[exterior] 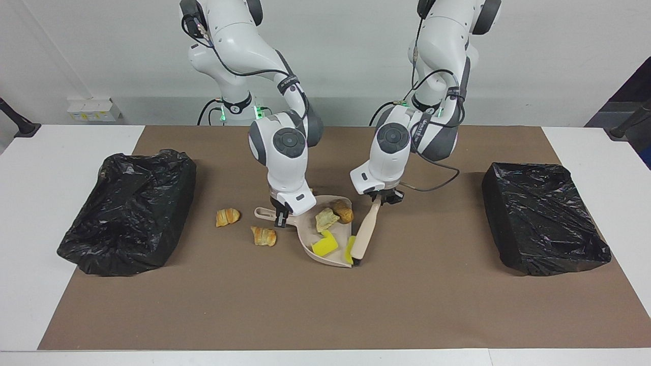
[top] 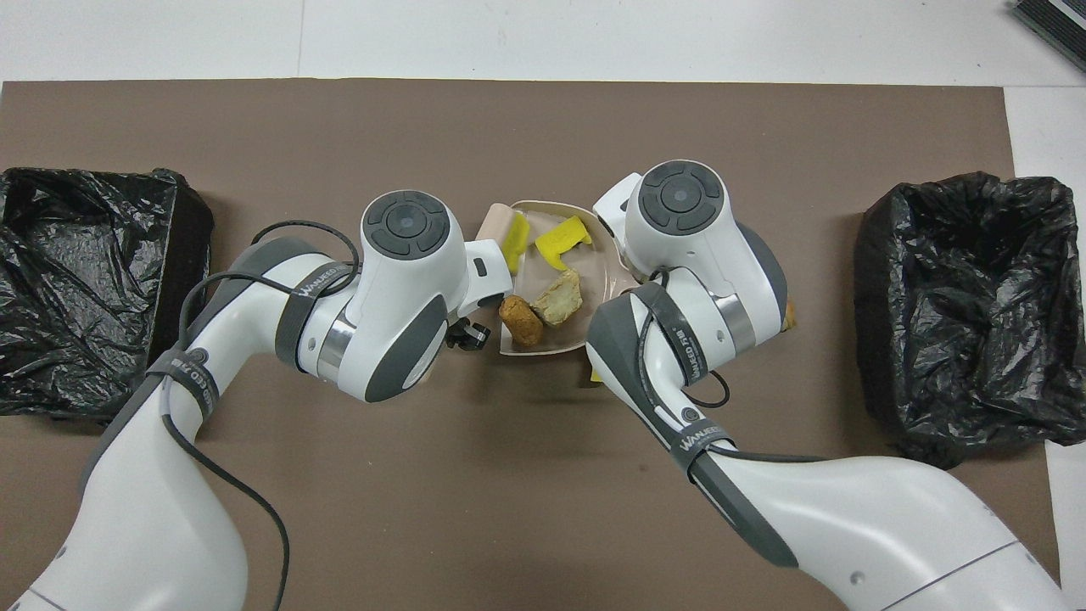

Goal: Sweep and dump trash in bin

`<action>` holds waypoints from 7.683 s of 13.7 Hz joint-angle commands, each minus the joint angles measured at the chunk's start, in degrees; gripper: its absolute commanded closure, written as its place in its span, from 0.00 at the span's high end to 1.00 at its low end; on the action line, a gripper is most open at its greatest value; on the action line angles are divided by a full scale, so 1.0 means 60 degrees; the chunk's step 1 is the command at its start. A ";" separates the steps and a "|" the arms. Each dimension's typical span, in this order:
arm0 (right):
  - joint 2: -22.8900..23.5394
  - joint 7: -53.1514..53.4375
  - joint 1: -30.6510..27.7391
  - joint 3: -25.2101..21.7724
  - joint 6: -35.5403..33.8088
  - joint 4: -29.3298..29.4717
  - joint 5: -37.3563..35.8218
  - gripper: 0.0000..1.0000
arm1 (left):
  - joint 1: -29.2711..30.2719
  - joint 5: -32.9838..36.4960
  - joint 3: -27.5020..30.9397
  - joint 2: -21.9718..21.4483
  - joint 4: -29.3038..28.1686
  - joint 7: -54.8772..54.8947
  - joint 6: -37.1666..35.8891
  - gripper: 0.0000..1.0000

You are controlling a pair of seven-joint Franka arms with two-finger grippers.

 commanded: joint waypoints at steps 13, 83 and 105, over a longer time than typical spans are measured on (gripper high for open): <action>-0.0721 -0.3413 -0.1553 0.0115 -0.0038 0.0112 0.1860 0.00 | 0.1136 -0.0646 0.0367 -0.3125 -0.0777 -0.1898 -0.1798 0.00; -0.3185 0.5040 -0.1572 0.0555 -0.0935 -0.2597 -0.0825 0.00 | 0.4741 0.0628 0.0440 -0.4109 0.0586 0.1116 -0.3019 1.00; 0.2502 1.6288 0.1331 0.0599 -0.0010 0.3541 0.1553 0.63 | 0.4771 0.0028 0.0455 -0.3844 0.1730 0.1131 -0.3871 1.00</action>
